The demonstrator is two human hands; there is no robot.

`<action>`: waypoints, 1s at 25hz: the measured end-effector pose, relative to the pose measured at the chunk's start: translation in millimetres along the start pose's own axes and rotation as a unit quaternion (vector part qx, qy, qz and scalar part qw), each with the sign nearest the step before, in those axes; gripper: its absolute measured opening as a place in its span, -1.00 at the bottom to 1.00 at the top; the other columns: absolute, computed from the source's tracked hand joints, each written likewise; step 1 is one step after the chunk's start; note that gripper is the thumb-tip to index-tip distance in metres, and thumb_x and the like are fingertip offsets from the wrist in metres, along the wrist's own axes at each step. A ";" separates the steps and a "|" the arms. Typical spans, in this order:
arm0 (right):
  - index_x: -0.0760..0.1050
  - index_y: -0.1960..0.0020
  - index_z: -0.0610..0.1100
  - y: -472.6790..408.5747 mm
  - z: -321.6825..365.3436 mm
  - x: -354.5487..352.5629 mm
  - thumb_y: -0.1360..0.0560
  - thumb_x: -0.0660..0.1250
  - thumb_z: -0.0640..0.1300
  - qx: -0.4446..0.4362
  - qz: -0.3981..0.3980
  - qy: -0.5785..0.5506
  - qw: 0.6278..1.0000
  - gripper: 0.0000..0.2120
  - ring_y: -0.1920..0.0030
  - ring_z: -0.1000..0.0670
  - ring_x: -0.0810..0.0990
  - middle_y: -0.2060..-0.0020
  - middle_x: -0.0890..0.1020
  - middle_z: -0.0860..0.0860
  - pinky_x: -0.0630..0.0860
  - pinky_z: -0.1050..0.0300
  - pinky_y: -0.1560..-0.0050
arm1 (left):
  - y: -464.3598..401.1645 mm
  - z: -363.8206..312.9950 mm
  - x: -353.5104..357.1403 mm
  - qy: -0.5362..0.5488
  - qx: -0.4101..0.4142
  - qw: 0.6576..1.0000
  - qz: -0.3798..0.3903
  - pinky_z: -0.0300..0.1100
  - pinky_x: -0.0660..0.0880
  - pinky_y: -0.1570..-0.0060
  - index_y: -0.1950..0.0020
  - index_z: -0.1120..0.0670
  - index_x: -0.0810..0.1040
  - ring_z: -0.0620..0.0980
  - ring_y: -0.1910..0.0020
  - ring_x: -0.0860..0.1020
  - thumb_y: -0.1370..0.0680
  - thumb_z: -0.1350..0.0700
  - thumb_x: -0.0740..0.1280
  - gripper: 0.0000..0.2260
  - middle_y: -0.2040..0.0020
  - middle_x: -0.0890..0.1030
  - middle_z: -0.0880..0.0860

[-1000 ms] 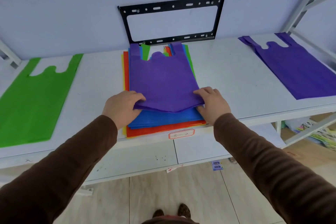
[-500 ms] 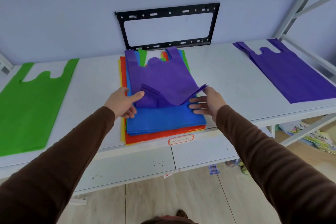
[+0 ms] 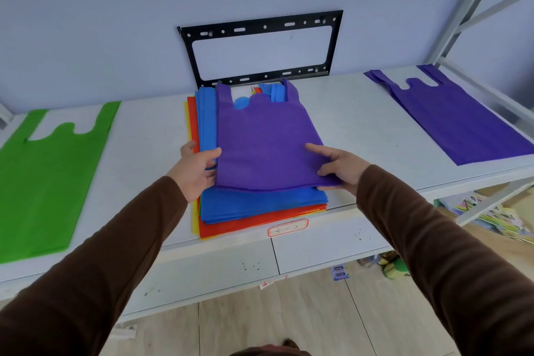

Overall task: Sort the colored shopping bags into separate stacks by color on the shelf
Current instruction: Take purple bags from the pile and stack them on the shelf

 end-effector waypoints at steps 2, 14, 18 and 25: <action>0.56 -0.27 0.07 1.7 -3.3 -0.6 -0.51 0.26 -0.41 -0.006 0.023 0.003 1.000 -0.51 -0.22 -0.15 0.55 -0.33 0.43 -0.04 0.58 -0.18 -0.15 | -11.4 -5.8 1.5 -0.010 0.019 1.000 -0.004 -0.01 0.61 0.05 -0.49 -0.11 0.13 0.12 -0.15 0.59 -0.58 0.25 0.32 -0.41 -0.26 0.47 0.12; 0.36 -0.44 0.12 28.8 46.1 -66.5 -0.53 0.22 -0.36 -0.052 -0.058 0.072 0.994 -0.41 -0.08 -0.10 0.61 -0.34 0.42 -0.05 0.67 0.11 0.18 | -71.3 -58.9 119.9 -0.199 0.082 0.969 0.119 -0.26 0.60 0.26 -0.60 0.02 0.10 -0.06 0.05 0.56 -0.53 0.43 0.24 -0.29 -0.24 0.49 0.01; 0.38 -0.43 0.11 30.8 96.1 -138.1 -0.51 0.19 -0.38 -0.118 -0.126 0.074 0.982 -0.40 0.11 -0.03 0.59 -0.25 0.46 -0.04 0.68 0.09 0.21 | -76.4 -109.3 202.0 -0.248 0.179 0.943 0.133 -0.23 0.57 0.04 -0.60 -0.04 0.02 -0.01 -0.19 0.51 -0.52 0.38 0.29 -0.23 -0.38 0.40 -0.04; 0.41 -0.40 0.10 36.5 181.2 -269.2 -0.38 0.22 -0.39 -0.296 -0.129 0.014 0.946 -0.33 0.08 0.01 0.59 -0.32 0.54 -0.02 0.61 0.15 0.12 | -58.4 -198.4 322.6 -0.186 0.319 0.920 0.130 -0.30 0.54 -0.07 -0.60 -0.03 0.00 -0.15 -0.24 0.51 -0.49 0.45 0.26 -0.20 -0.43 0.40 -0.10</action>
Point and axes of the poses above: each hand's wrist, its own y-axis away from the middle knuckle, its own x-axis out of the palm, z = x × y, the point moved 9 cm from there along -y, towards the middle knuckle
